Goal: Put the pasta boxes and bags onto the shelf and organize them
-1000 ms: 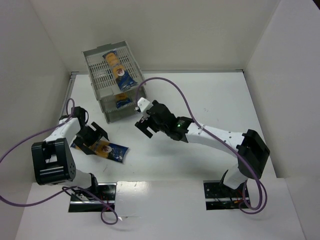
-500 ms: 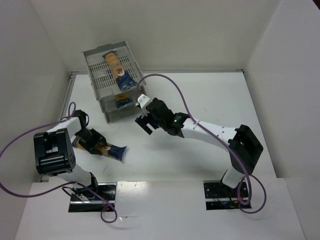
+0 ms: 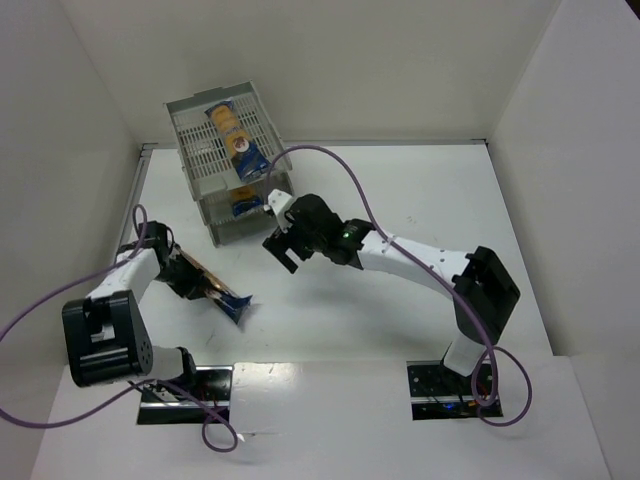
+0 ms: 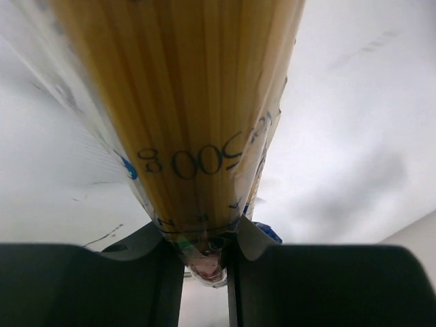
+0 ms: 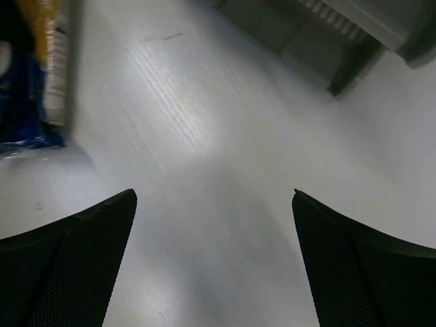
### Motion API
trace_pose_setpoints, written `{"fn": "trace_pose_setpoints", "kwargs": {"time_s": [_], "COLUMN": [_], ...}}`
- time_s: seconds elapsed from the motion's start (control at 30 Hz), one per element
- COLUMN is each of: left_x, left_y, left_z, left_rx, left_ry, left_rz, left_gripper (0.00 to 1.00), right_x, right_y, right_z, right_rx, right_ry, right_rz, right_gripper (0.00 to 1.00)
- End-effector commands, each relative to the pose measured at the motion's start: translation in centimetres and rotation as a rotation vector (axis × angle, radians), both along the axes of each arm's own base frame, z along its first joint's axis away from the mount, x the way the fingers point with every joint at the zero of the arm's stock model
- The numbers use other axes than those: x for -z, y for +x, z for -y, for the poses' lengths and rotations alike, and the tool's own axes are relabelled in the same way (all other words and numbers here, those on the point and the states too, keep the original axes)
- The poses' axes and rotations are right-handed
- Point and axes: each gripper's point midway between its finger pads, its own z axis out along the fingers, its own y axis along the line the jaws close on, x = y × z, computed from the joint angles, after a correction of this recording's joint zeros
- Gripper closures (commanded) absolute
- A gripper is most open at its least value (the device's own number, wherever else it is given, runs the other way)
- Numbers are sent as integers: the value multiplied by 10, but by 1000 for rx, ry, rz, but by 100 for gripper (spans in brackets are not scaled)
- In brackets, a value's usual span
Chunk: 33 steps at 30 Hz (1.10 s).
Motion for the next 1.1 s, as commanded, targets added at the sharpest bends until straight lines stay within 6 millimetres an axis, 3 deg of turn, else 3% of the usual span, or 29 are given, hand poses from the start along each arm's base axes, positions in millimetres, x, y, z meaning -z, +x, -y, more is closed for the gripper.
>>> {"fn": "trace_pose_setpoints", "kwargs": {"time_s": [0.0,0.03,0.1,0.23,0.3,0.37,0.57,0.63,0.73,0.97,1.07], "left_x": [-47,-51,-66,-93,-119,-138,-180,-187,-219,-277,-290], "left_y": [29,29,30,25,23,15,-4,-6,-13,-2,-1], "left_z": [7,9,11,32,43,54,87,90,99,107,110], "left_rx": [61,66,74,187,284,373,590,612,660,685,704], "left_ry": [-18,-22,-13,-38,-16,-8,-91,-103,-126,-140,-146], "left_rz": [266,294,367,506,613,692,881,904,1034,1266,1327], "left_gripper": [100,100,100,100,100,100,100,100,100,100,100], "right_x": [-55,-64,-63,-36,-31,-44,-81,-82,-84,-96,-100], "right_y": [-9,-17,-25,-55,-68,-83,-98,-104,-109,-111,-107], "right_z": [-46,-53,-59,-53,-52,-58,-77,-80,-85,-93,-99], "right_rx": [-181,-223,-261,-324,-353,-426,-502,-534,-584,-629,-640], "right_ry": [162,197,214,210,237,295,448,477,500,540,557], "right_rz": [-37,-67,-103,-235,-318,-362,-430,-461,-478,-482,-476], "right_gripper": [0,0,0,0,0,0,0,0,0,0,0]}}
